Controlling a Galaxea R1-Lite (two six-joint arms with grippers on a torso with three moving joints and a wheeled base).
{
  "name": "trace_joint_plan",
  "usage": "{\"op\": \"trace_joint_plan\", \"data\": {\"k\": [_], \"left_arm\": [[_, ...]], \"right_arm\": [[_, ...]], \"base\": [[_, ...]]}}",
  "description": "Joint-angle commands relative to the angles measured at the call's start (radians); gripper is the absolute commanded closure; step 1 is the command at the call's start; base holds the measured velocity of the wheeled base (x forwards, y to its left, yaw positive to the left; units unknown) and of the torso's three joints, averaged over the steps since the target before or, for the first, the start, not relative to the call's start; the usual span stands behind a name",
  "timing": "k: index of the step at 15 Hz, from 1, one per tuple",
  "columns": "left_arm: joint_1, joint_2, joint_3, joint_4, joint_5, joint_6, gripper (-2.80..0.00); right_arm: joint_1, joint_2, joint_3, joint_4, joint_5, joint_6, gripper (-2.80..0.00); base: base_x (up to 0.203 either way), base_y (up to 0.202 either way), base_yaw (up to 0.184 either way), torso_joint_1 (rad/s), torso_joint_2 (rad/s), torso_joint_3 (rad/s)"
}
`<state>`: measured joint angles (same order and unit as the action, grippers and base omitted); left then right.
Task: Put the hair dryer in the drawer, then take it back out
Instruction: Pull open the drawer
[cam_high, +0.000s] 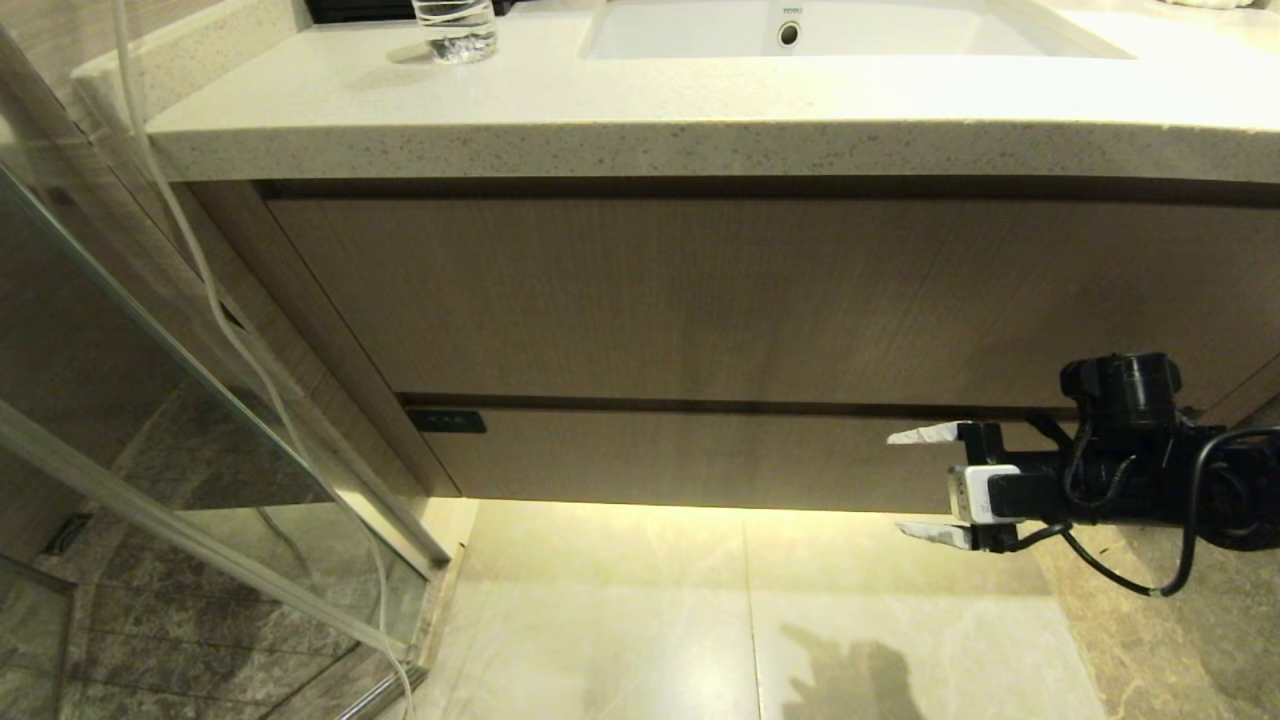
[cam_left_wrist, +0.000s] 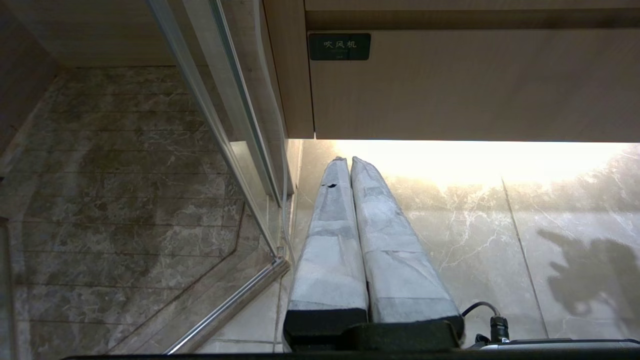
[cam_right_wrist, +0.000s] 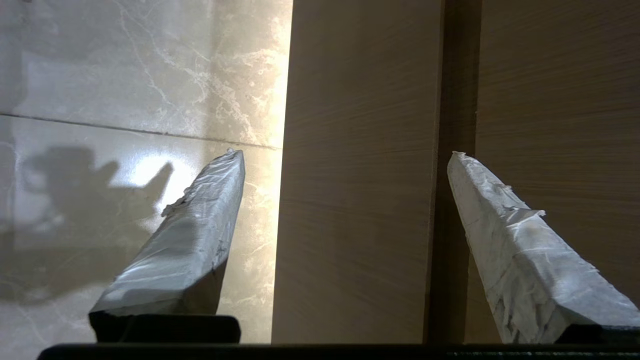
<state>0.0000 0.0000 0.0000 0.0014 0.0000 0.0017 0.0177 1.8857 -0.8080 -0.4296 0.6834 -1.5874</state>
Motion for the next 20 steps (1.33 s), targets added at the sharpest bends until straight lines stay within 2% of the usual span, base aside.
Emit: {"op": "trace_joint_plan", "data": {"k": [1, 4, 7, 9, 12, 14, 16, 18, 20], "left_arm": [[0.000, 0.000, 0.000, 0.000, 0.000, 0.000, 0.00], [0.000, 0.000, 0.000, 0.000, 0.000, 0.000, 0.00], [0.000, 0.000, 0.000, 0.000, 0.000, 0.000, 0.00], [0.000, 0.000, 0.000, 0.000, 0.000, 0.000, 0.00], [0.000, 0.000, 0.000, 0.000, 0.000, 0.000, 0.00], [0.000, 0.000, 0.000, 0.000, 0.000, 0.000, 0.00], [0.000, 0.000, 0.000, 0.000, 0.000, 0.000, 0.00], [0.000, 0.000, 0.000, 0.000, 0.000, 0.000, 0.00], [0.000, 0.000, 0.000, 0.000, 0.000, 0.000, 0.00]], "right_arm": [[0.000, 0.098, -0.071, -0.001, 0.003, -0.003, -2.80], [-0.003, 0.158, -0.184, -0.002, -0.008, 0.013, -2.80], [-0.004, 0.169, -0.214, 0.013, -0.084, 0.041, -2.80], [-0.004, 0.151, -0.216, 0.070, -0.090, 0.052, -2.80], [0.006, 0.106, -0.252, 0.248, -0.128, 0.054, -2.80], [0.030, 0.086, -0.273, 0.329, -0.162, 0.064, -2.80], [0.063, 0.087, -0.299, 0.331, -0.173, 0.092, -2.80], [0.095, 0.087, -0.330, 0.334, -0.256, 0.105, -2.80], [0.135, 0.081, -0.333, 0.328, -0.284, 0.149, -2.80]], "base": [[0.000, 0.000, 0.000, 0.000, 0.00, 0.000], [0.000, 0.000, 0.000, 0.000, 0.00, 0.000], [0.000, 0.000, 0.000, 0.000, 0.00, 0.000], [0.000, 0.000, 0.000, 0.000, 0.00, 0.000], [0.000, 0.000, 0.000, 0.000, 0.00, 0.000], [0.000, 0.000, 0.000, 0.000, 0.00, 0.000], [0.000, 0.000, 0.000, 0.000, 0.00, 0.000], [0.000, 0.000, 0.000, 0.000, 0.00, 0.000], [0.000, 0.000, 0.000, 0.000, 0.00, 0.000]]}}
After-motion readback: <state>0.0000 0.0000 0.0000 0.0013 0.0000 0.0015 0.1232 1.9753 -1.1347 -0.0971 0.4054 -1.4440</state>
